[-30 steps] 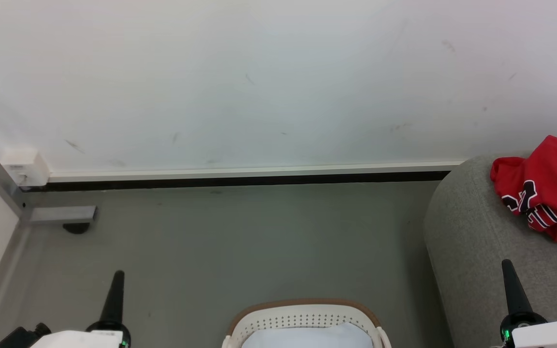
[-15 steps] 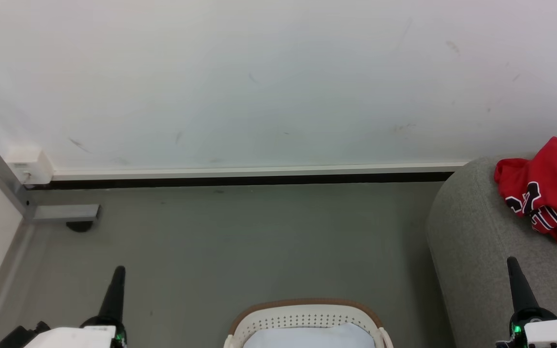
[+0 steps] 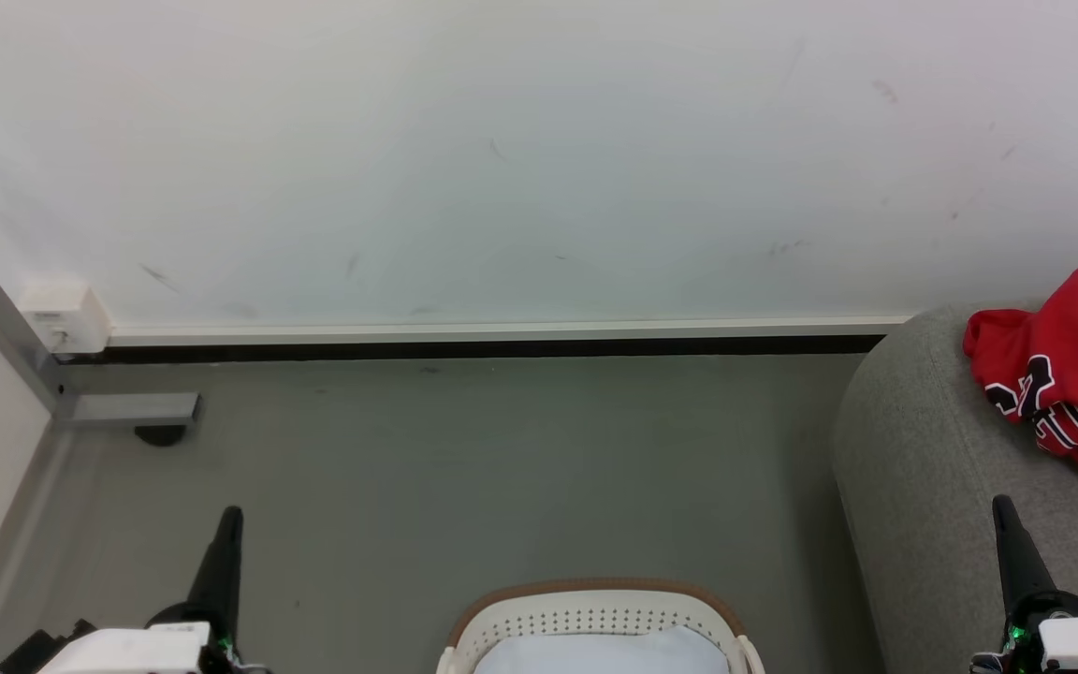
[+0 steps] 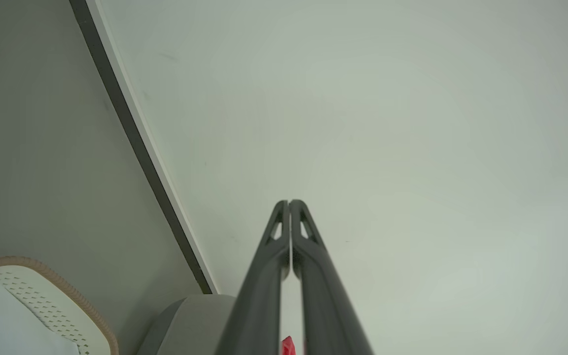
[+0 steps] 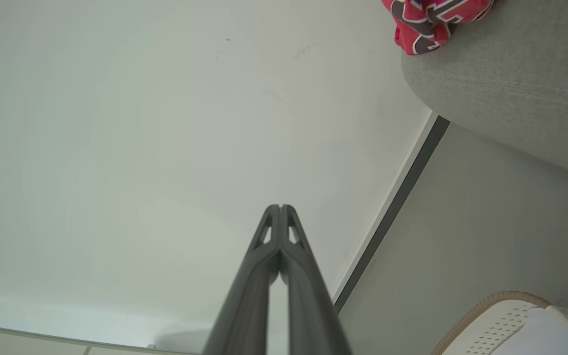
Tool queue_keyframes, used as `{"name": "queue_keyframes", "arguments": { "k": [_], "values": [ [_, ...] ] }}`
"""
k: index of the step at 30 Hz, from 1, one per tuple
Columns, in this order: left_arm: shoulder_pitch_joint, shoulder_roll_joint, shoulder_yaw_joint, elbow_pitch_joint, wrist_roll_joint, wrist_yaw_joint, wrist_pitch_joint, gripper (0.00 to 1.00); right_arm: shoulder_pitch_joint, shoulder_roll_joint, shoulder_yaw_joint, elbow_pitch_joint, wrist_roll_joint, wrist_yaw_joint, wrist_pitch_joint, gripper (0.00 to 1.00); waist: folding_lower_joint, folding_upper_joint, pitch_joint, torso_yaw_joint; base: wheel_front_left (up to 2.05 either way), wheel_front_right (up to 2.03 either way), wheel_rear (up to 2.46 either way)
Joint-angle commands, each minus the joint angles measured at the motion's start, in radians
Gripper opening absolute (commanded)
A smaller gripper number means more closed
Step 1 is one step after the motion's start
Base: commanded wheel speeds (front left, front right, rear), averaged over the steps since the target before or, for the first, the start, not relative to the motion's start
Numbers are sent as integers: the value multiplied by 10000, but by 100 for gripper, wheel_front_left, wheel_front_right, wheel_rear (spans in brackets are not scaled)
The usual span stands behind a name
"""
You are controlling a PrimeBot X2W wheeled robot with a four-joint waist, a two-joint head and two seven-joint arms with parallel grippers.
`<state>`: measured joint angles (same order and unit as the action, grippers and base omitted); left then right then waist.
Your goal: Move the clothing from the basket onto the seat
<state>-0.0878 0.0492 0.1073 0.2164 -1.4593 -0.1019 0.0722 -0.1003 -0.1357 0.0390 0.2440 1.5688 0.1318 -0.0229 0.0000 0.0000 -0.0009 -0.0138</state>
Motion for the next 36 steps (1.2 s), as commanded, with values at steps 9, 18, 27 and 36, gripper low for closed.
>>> {"name": "queue_keyframes", "arguments": {
  "k": [9, 18, 27, 36],
  "values": [
    [-202, 28, 68, -49, -747, 22, 235, 0, -164, -150, -90, -55, 810, -18, 127, 0, 0, 0, 0, 56, 0, 0, 0],
    [-258, 23, 92, -36, -1328, 39, 390, 0, -179, -202, -145, -53, 1449, -20, 229, 0, 0, 0, 1, 111, 0, 0, 0],
    [-282, 21, 102, -30, -1579, 47, 459, 0, -170, -235, -143, -52, 1663, -21, 276, 0, 0, 0, 2, 136, 0, 0, 0],
    [-281, 21, 102, -30, -1579, 47, 459, 0, -168, -254, -117, -56, 1687, -21, 249, 0, 0, 0, 2, 136, 0, 0, 0]
  ]
}}
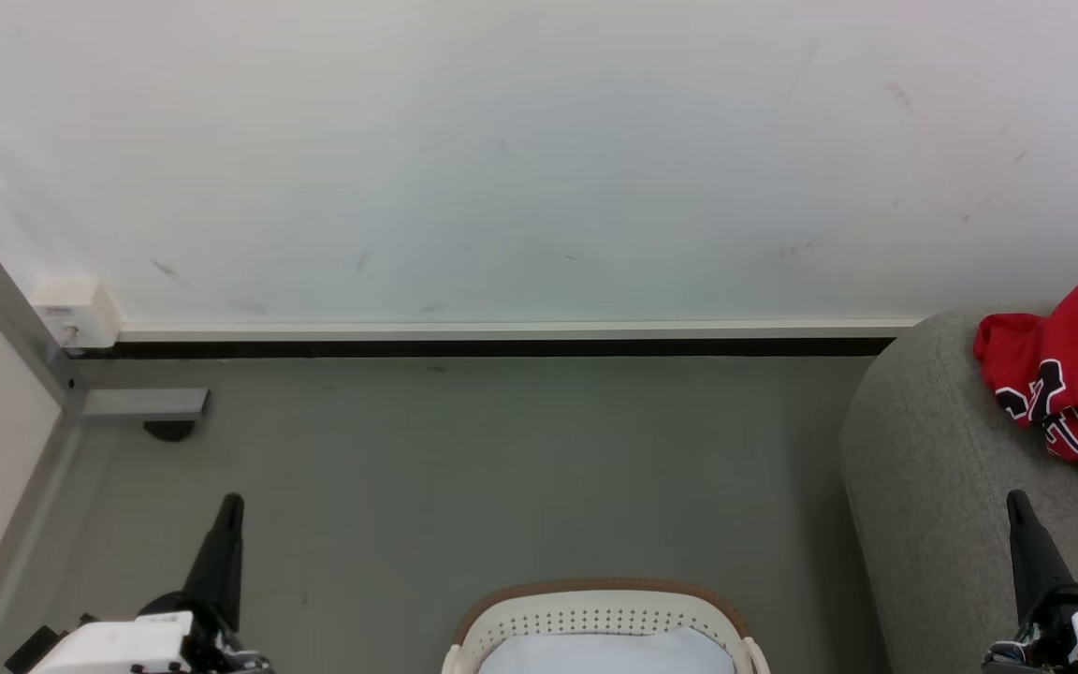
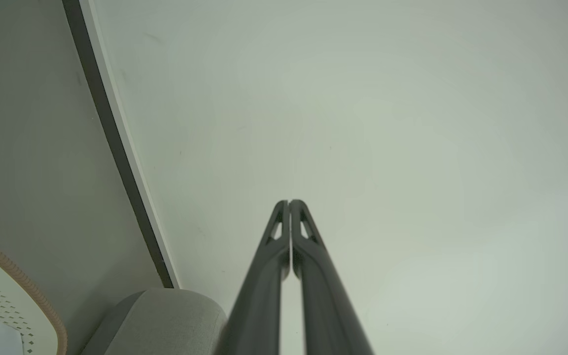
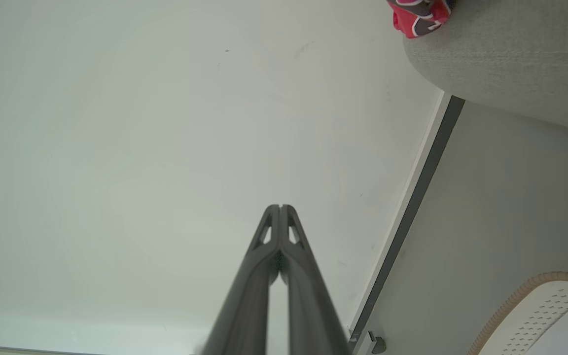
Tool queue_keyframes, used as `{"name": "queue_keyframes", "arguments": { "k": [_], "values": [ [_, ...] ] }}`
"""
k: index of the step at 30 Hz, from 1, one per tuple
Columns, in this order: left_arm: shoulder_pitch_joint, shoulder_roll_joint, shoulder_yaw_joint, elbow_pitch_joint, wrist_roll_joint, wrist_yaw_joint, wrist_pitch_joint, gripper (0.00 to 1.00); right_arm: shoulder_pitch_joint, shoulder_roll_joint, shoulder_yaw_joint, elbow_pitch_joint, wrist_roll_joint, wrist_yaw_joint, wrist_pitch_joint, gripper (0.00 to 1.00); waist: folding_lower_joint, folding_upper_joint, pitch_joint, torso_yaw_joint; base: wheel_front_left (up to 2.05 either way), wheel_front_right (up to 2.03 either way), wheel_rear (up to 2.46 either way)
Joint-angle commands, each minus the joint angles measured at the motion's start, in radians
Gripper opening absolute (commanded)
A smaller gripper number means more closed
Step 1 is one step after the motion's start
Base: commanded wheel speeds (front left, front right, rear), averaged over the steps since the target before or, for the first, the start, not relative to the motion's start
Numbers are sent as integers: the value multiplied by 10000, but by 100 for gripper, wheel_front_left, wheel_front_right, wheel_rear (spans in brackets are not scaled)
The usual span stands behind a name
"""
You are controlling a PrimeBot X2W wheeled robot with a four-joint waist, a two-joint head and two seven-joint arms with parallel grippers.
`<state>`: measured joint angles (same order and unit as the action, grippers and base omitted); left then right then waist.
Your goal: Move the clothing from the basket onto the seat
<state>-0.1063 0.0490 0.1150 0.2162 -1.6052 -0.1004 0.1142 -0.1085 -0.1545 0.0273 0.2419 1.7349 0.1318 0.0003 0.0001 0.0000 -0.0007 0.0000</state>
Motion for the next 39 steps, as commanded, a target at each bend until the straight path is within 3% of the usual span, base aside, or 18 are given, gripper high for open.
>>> {"name": "queue_keyframes", "arguments": {
  "k": [1, 39],
  "values": [
    [-96, 23, 25, -28, -120, 31, 39, 0, -86, -66, 0, -35, 27, -21, 17, 0, -1, 0, 0, -1, 0, 0, 0],
    [-94, 23, 24, -30, -120, 32, 39, 0, -81, -138, 89, -49, 93, -21, -78, 0, -1, 0, 0, -1, 0, 0, 0]
  ]
}}
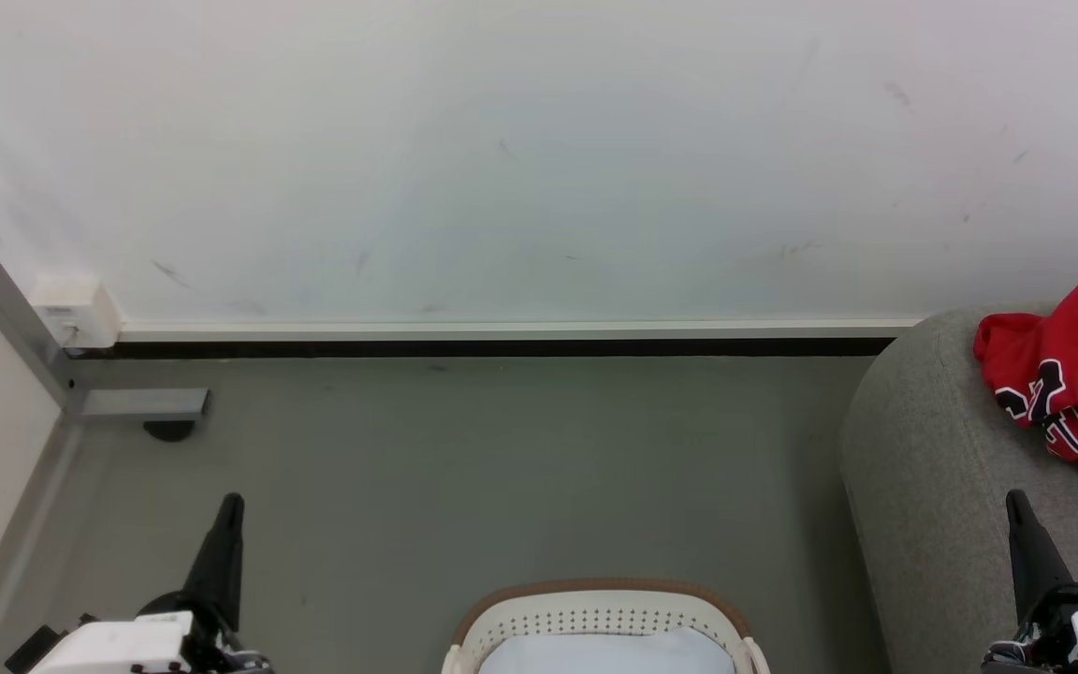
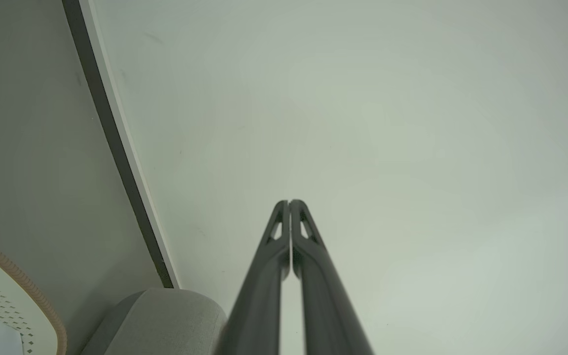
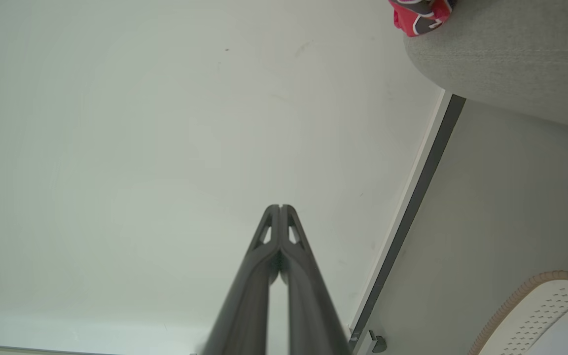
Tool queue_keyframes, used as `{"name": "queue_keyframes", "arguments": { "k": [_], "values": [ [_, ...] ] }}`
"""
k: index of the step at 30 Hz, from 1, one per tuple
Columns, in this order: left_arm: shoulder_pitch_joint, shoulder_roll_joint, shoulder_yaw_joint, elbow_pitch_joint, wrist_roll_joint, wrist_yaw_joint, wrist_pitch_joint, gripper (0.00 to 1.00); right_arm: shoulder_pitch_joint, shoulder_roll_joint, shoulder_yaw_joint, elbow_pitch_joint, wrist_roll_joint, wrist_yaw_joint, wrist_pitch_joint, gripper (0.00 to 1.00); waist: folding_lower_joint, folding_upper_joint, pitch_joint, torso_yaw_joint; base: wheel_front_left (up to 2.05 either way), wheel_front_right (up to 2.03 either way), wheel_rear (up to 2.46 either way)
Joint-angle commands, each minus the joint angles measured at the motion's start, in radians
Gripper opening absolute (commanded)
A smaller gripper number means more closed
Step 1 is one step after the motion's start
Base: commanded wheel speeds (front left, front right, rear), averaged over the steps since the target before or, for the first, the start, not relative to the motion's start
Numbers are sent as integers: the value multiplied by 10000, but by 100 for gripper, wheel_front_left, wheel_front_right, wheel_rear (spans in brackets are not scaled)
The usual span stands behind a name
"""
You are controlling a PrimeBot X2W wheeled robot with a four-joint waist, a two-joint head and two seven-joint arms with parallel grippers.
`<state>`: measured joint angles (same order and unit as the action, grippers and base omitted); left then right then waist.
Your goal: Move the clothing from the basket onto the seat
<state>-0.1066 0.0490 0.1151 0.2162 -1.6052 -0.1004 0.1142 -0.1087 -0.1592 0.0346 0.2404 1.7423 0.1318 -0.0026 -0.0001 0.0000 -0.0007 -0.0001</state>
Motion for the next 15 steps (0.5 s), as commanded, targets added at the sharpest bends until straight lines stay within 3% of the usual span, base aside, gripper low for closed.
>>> {"name": "queue_keyframes", "arguments": {
  "k": [1, 15],
  "values": [
    [-91, 23, 22, -30, -120, 32, 39, 0, -79, -92, 17, -35, 21, -21, -51, 0, 1, 0, 0, 0, 0, 0, 0],
    [-90, 23, 22, -30, -120, 32, 39, 0, -77, -116, 46, -37, 51, -21, -58, 0, 1, 0, 0, 0, 0, 0, 0]
  ]
}}
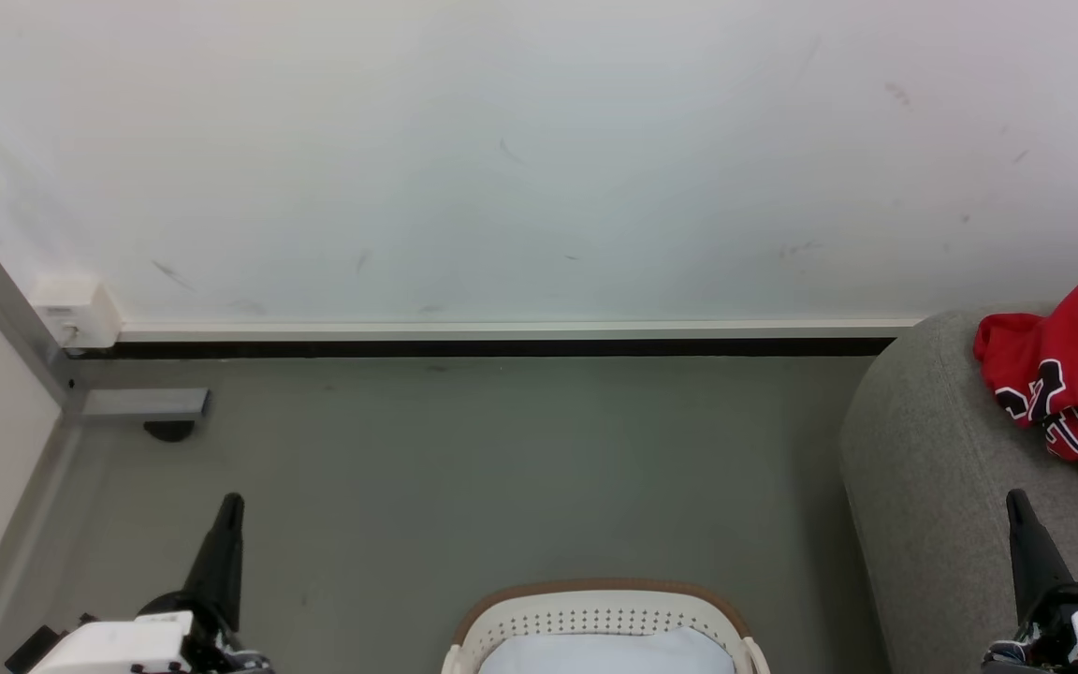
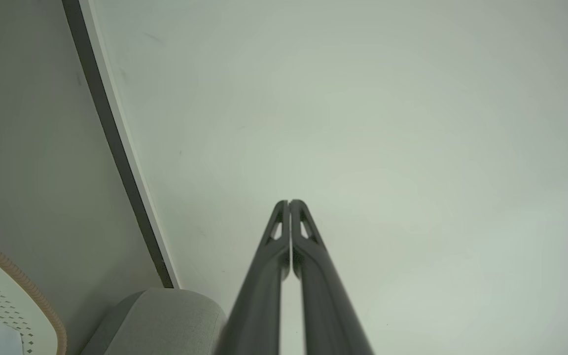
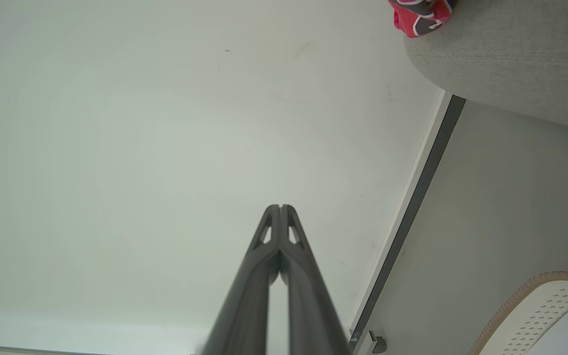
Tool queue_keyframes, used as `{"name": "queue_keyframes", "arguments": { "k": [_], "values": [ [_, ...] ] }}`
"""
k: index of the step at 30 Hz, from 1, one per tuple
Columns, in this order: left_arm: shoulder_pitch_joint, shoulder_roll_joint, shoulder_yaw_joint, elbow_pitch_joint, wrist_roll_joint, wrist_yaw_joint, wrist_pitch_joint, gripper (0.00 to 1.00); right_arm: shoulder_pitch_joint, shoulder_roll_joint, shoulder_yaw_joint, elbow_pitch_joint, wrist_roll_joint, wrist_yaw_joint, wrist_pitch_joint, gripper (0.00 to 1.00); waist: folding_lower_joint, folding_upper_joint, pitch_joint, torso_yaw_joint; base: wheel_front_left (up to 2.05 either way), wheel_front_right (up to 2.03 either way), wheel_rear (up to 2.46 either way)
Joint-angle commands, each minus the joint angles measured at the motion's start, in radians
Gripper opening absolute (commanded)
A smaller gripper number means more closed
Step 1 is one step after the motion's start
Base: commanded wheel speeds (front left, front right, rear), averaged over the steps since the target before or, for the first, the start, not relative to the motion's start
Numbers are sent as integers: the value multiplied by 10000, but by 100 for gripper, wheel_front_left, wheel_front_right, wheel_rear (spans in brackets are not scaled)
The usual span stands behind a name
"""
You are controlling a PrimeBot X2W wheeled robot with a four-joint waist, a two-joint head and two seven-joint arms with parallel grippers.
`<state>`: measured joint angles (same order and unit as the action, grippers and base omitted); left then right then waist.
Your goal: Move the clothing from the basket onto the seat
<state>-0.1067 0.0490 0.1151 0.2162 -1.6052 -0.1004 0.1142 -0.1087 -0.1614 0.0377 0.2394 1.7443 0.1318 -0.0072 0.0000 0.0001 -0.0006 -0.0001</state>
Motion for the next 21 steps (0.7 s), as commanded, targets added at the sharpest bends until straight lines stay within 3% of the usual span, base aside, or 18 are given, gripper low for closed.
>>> {"name": "queue_keyframes", "arguments": {
  "k": [1, 21],
  "values": [
    [-89, 23, 22, -30, -120, 32, 39, 0, -77, -96, 18, -26, 33, -21, -14, 0, 0, -1, 0, 0, 0, 0, 0],
    [-89, 23, 22, -31, -120, 32, 39, 0, -76, -129, 53, -32, 74, -21, -51, 0, 0, -1, 0, 0, 0, 0, 0]
  ]
}}
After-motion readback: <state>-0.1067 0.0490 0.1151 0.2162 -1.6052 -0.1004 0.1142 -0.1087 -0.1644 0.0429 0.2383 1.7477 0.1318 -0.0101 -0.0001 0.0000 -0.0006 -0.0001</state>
